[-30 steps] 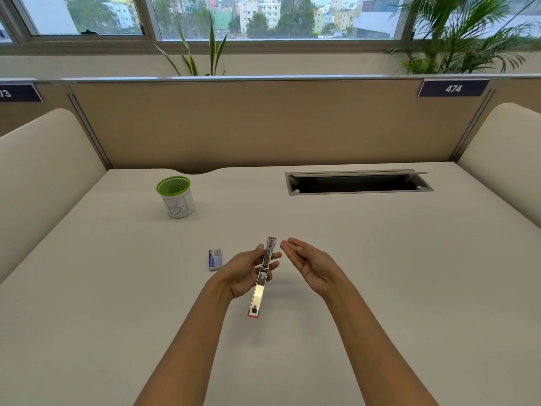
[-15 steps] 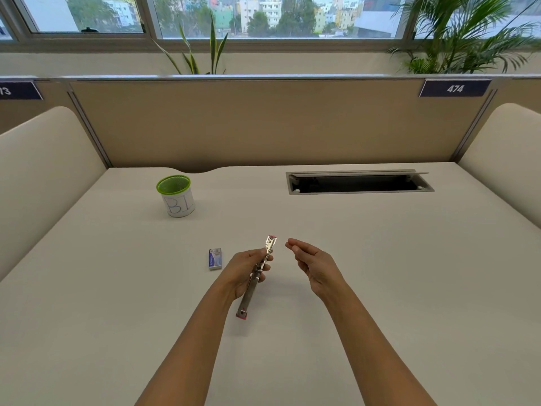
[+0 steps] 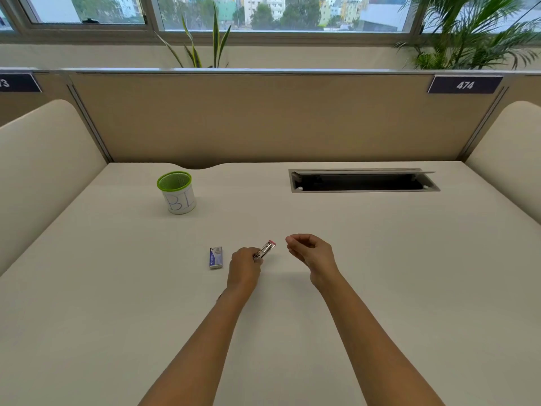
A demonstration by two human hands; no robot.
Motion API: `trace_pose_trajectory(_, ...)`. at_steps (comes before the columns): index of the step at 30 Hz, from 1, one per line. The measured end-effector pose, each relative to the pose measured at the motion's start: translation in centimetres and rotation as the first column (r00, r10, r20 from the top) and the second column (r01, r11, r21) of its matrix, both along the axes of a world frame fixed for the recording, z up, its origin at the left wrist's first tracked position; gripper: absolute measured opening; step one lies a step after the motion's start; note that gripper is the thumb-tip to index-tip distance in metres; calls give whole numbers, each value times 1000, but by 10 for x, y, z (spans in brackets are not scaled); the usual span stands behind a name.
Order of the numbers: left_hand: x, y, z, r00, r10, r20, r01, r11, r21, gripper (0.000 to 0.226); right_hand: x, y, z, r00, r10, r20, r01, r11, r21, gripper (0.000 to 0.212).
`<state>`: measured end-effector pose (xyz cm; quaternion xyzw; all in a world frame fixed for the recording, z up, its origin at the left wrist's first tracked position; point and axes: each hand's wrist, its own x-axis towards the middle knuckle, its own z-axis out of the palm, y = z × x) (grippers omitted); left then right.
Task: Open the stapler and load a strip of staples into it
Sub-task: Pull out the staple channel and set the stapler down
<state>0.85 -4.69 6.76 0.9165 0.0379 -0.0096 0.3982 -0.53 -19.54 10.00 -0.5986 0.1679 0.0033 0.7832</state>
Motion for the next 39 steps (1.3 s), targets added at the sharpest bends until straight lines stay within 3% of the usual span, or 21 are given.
trace_pose_trajectory(4,2,-2,-7,999,-9,31,6,995,95,23,8,3,-2,999,32,-7,-32,999,10,12)
trace_pose_trajectory(11,8,1,-28,1000,-24,15,22,987,162,22,26,13,1,998,69,-13,-69,998,3,15)
trace_pose_trajectory(15,10,7,-30,997,-76,21,73,990,125,15,42,23,5,995,96,16,-96,995,-9,13)
trace_pose_trajectory(17,16,12,-25,997,-49,56,43,993,106,31,51,30,9,993,116,23,-115,993,-38,12)
trace_pose_trajectory(22,48,34,-10,978,-13,208,-28,981,192,27,79,55,26,987,153,58,-139,972,-189,11)
trace_pose_trajectory(28,87,65,-16,980,-52,192,-4,959,282,25,120,96,52,966,232,114,-171,904,-392,12)
trace_pose_trajectory(33,115,82,-29,985,-90,145,42,951,305,29,157,131,59,952,274,136,-187,874,-449,14)
trace_pose_trajectory(39,135,95,-43,991,-92,94,69,973,221,40,201,170,53,932,332,144,-221,837,-501,13)
